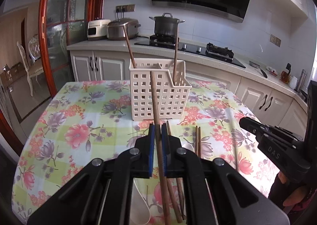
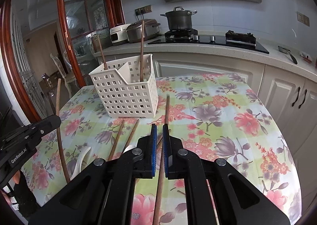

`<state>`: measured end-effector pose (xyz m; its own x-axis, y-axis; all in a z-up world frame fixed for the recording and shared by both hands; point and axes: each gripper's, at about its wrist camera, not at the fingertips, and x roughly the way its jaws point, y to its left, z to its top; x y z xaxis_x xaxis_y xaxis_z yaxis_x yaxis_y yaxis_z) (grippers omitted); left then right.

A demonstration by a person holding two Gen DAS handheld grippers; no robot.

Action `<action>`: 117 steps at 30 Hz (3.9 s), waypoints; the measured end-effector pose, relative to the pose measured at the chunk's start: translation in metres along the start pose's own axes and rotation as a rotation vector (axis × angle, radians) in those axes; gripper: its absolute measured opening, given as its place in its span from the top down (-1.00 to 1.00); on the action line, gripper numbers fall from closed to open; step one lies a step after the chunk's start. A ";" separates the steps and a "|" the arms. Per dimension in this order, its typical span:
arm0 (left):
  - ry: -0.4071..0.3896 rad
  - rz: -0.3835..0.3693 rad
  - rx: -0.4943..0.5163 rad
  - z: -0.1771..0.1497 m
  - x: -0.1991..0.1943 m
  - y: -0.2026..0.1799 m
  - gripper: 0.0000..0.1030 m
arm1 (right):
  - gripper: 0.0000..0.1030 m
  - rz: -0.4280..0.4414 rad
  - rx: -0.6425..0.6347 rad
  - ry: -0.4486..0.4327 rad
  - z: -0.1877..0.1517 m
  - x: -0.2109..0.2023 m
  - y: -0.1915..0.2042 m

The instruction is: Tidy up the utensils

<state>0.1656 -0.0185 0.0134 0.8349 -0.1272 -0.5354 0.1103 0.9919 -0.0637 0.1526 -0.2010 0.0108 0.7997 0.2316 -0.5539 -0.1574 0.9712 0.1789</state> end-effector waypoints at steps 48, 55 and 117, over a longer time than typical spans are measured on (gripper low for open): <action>-0.093 0.004 0.041 -0.009 -0.043 -0.007 0.87 | 0.88 -0.042 -0.065 0.029 0.004 0.020 -0.007; -0.114 0.006 0.037 -0.007 -0.054 -0.005 0.88 | 0.88 -0.017 -0.112 -0.106 0.016 -0.028 0.011; -0.244 0.011 0.023 0.225 -0.028 0.011 0.88 | 0.89 0.081 -0.141 -0.293 0.195 -0.020 0.055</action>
<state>0.2644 -0.0051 0.2174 0.9415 -0.1166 -0.3161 0.1103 0.9932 -0.0379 0.2412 -0.1626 0.1905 0.9107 0.3024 -0.2815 -0.2896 0.9532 0.0872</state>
